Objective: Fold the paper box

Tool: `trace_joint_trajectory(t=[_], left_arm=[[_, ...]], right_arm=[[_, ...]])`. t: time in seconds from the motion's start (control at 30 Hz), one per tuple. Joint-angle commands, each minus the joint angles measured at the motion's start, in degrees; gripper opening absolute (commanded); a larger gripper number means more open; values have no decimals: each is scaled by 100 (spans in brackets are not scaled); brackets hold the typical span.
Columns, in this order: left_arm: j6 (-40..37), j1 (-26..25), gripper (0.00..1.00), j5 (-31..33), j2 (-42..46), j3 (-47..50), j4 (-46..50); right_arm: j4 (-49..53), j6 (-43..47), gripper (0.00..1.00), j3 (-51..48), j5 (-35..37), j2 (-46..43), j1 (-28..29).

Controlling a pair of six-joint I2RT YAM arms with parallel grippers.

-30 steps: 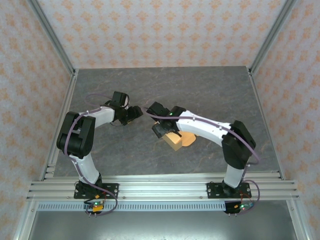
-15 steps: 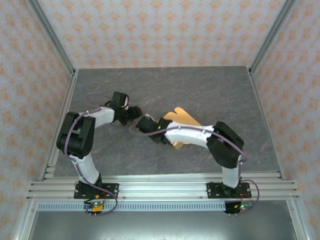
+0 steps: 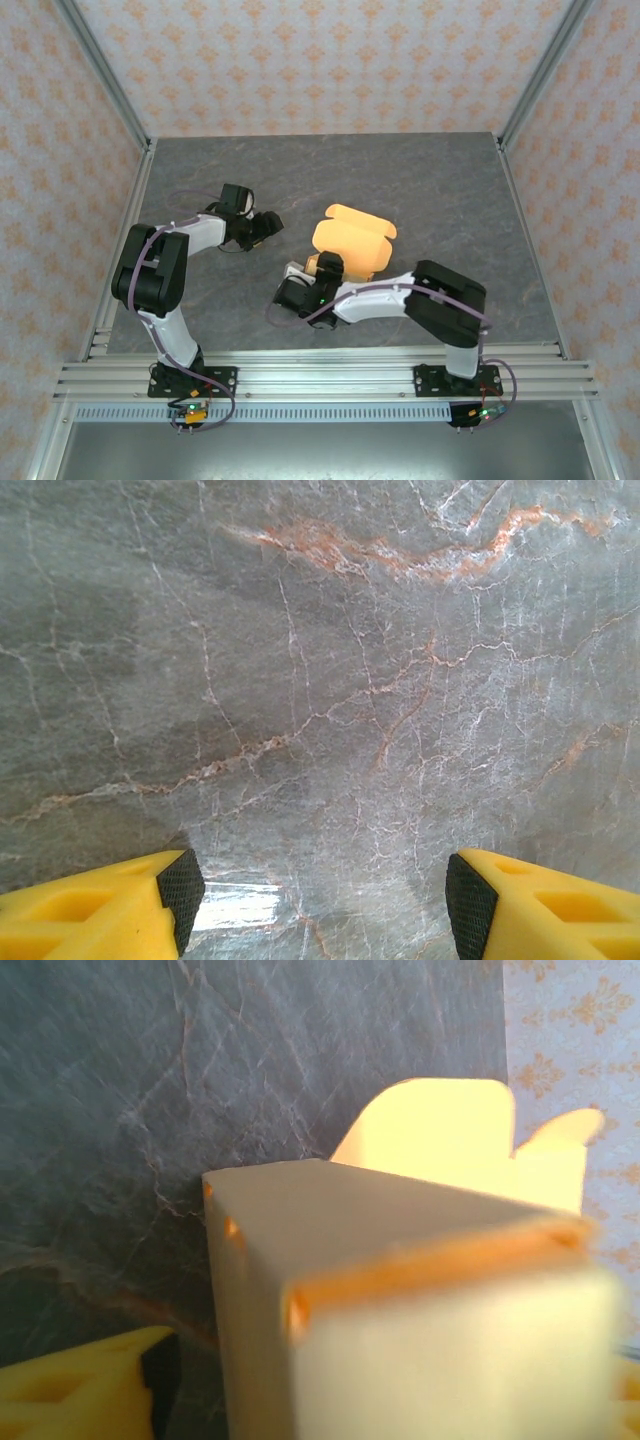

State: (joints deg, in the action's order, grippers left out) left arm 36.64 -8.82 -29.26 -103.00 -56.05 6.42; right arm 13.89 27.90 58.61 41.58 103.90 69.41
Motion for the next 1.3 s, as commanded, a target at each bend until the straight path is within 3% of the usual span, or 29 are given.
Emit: trace_joint_trajectory(t=[0.0,0.2,0.33,0.43,0.5,0.57,0.63,0.8,0.93,1.1,1.27], left_arm=[[-12,145,70,177,51,237,38],[-272,-199,70,110,103,114,211],[-329,-304,71,144,139,-11,356],[-322,-341,71,109,196,-96,420],[-351,-395,71,95,243,-198,518],[-374,-461,71,111,293,-286,622],[-398,-521,71,96,363,-348,691],[-847,-923,71,11,738,-420,756],[-1049,-1186,70,-54,930,-355,616],[-1197,-1277,69,-594,1017,-218,295],[-1554,-1454,67,-722,1125,-216,503]], right_arm=[[36,-525,83,-215,-630,-1003,98],[-329,-1262,83,-864,-2058,-2167,96],[-585,-1753,87,-1045,-2024,-2666,3],[43,-2119,91,-803,-2879,-3064,-784],[707,-2177,91,-496,-4230,-3120,-1650],[1161,-2051,90,-239,-5094,-2977,-2257],[1597,-2299,89,113,-5113,-2661,-2679],[1921,-5402,81,218,-5788,-2490,-3915],[1324,-6502,73,-337,-6482,-2946,-4120],[1538,-6160,65,-499,-6963,-3025,-4216],[1692,-6130,63,-744,-7138,-3287,-4228]])
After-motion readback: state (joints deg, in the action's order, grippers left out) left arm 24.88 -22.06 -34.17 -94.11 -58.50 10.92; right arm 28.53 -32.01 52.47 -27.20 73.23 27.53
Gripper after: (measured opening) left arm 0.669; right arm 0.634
